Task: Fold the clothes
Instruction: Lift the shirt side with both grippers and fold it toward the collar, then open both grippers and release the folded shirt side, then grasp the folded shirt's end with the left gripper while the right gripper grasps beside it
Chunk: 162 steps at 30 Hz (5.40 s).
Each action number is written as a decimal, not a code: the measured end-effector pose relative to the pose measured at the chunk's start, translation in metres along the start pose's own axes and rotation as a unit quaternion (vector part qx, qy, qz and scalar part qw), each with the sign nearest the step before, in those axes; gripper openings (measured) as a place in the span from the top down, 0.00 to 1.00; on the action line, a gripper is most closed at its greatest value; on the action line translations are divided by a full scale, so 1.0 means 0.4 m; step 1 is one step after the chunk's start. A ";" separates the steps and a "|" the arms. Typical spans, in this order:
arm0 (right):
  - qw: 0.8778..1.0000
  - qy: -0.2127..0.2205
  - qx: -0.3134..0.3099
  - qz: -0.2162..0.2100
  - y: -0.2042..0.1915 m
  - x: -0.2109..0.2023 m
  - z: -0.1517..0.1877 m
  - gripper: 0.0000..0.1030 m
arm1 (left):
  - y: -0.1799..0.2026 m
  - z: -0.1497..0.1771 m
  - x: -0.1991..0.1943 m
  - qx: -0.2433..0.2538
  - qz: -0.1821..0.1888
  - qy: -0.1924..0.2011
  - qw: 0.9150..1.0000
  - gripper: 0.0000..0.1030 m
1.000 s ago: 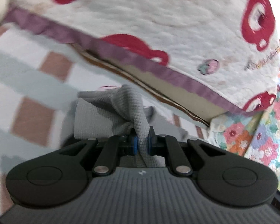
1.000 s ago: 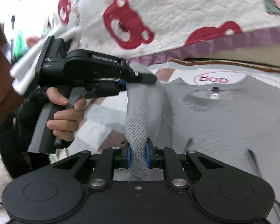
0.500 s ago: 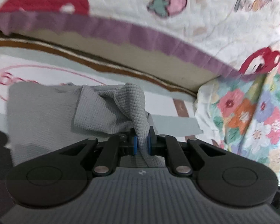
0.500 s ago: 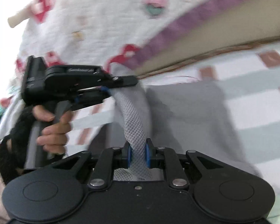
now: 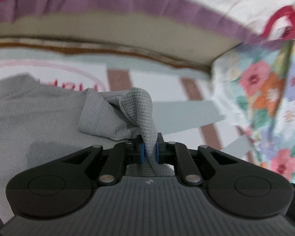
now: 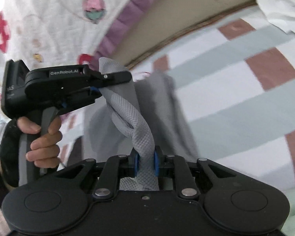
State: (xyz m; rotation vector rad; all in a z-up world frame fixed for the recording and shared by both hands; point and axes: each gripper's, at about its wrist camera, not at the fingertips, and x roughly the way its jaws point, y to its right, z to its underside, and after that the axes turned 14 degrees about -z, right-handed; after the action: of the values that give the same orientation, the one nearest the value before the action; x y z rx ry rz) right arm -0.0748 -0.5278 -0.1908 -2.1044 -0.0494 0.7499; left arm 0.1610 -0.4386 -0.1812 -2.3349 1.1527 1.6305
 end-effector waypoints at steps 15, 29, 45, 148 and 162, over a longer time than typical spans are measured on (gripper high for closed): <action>0.997 0.073 0.016 0.031 -0.059 -0.113 0.035 0.51 | -0.166 0.098 -0.288 0.046 -0.025 0.106 0.993 0.70; 0.972 0.047 -0.172 0.156 -0.283 -0.054 0.164 0.31 | -0.303 0.389 -0.312 0.032 -0.069 0.035 0.996 0.70; 0.967 0.080 -0.010 0.244 -0.065 -0.133 0.196 0.73 | -0.382 0.422 -0.319 -0.015 -0.039 -0.018 0.999 0.70; 0.845 -0.068 -0.473 0.240 -0.406 0.086 0.283 0.85 | -0.282 0.355 -0.328 0.200 0.089 0.038 0.975 0.65; 0.873 -0.027 -0.451 0.186 -0.441 0.052 0.151 0.88 | -0.138 0.485 -0.386 0.502 -0.116 0.283 0.809 0.46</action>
State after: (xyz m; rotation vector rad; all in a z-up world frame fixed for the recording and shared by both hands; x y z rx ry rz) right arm -0.0489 -0.3688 -0.0942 -3.0362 -0.0252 1.1697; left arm 0.0191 -0.2295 -0.1564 -2.0343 1.2626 0.0566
